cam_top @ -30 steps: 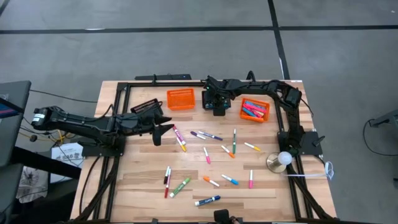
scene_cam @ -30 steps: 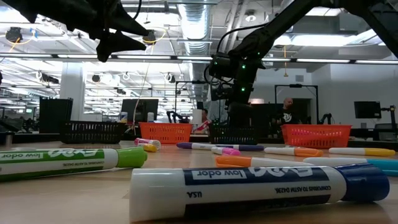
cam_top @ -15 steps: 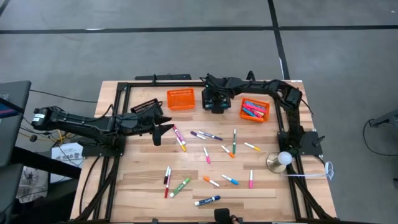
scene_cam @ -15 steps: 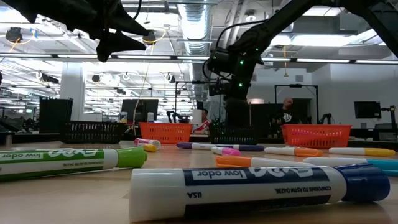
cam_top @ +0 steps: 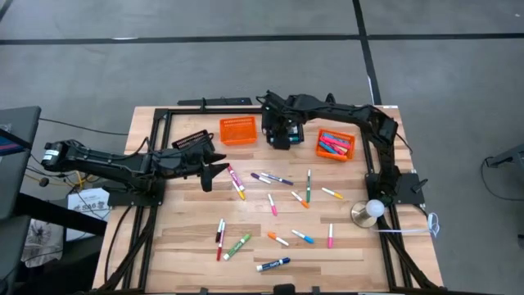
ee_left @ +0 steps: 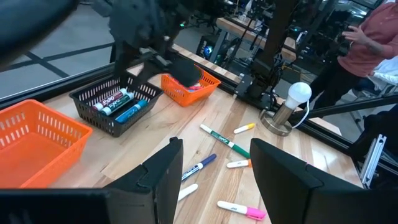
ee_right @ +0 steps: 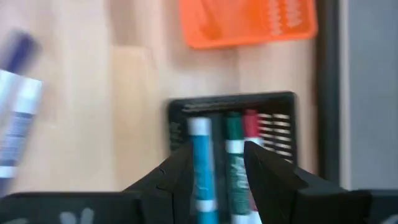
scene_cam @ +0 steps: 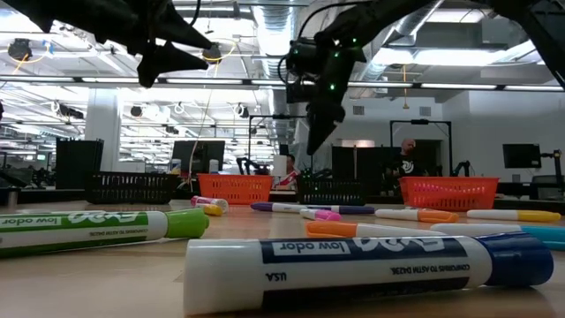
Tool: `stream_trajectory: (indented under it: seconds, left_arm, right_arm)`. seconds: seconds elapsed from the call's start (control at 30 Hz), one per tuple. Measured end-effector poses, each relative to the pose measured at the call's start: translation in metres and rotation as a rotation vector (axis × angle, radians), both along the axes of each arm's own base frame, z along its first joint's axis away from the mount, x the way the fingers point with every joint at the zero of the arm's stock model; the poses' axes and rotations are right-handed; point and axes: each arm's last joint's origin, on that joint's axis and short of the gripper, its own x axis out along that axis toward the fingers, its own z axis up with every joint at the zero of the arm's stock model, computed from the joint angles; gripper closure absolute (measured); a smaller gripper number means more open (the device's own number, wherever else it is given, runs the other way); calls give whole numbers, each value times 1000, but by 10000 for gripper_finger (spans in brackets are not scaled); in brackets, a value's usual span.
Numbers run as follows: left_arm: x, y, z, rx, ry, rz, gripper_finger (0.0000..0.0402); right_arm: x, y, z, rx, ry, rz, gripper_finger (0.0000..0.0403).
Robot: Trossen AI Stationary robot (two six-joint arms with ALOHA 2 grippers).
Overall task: Pick & Place Markers
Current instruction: Put the top white red marker into the middle black bin
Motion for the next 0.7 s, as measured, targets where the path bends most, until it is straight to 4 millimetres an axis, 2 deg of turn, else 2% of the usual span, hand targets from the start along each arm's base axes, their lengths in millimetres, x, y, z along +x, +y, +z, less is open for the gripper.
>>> stream_trajectory:
  seconds: [0.13,0.7]
  left_arm:
    - [0,0,0,0,-2,0,215]
    - [0,0,0,0,-2,0,215]
  right_arm:
    - [-9,6,13,112,-54,-31,277]
    - [-63,44,99,157,-164,-2,314]
